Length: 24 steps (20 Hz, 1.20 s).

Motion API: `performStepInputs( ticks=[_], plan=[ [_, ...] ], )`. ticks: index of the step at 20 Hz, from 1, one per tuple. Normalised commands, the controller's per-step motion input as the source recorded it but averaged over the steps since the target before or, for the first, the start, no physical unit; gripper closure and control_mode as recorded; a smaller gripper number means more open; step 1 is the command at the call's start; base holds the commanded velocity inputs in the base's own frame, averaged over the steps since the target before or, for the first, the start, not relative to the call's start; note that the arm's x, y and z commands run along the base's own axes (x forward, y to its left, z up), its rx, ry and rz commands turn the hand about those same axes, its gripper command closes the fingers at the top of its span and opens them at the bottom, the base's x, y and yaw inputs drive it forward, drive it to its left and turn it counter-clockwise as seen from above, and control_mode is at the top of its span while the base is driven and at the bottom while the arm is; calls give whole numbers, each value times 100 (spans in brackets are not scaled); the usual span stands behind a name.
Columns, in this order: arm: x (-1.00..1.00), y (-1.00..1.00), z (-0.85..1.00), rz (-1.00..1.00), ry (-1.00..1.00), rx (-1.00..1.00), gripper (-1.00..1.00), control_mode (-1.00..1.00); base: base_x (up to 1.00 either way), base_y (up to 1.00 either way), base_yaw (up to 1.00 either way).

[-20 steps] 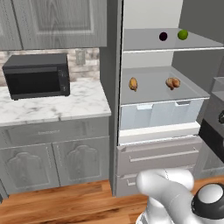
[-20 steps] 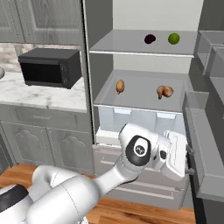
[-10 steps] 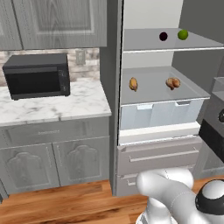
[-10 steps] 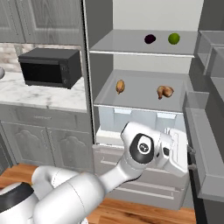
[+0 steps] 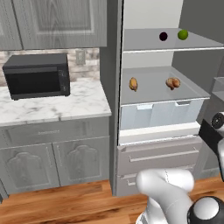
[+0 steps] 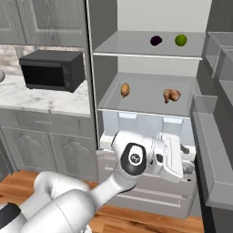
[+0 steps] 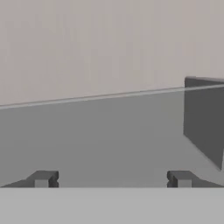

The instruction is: Gather the lime and eggplant from the fridge and place them on a tray on the dining counter. Then gather the chicken drumsticks from the fridge and place them on the other tray.

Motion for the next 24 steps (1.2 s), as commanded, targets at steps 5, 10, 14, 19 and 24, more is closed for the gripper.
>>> performStepInputs(
  ticks=[5, 10, 14, 19, 24],
  plan=[
    [-14, 61, 10, 33, 0, -5, -100, -100, 0, 0, 0],
    [0, 43, 41, 39, 0, 0, -100, -100, 0, 0, 0],
    [0, 20, 64, 37, 5, 0, -100, -100, 0, 0, 0],
    [0, 36, 75, 33, 17, 0, -100, -100, 0, 0, 0],
    [-4, 65, 72, 23, 25, 0, -100, -100, 0, 0, 0]
  ],
)
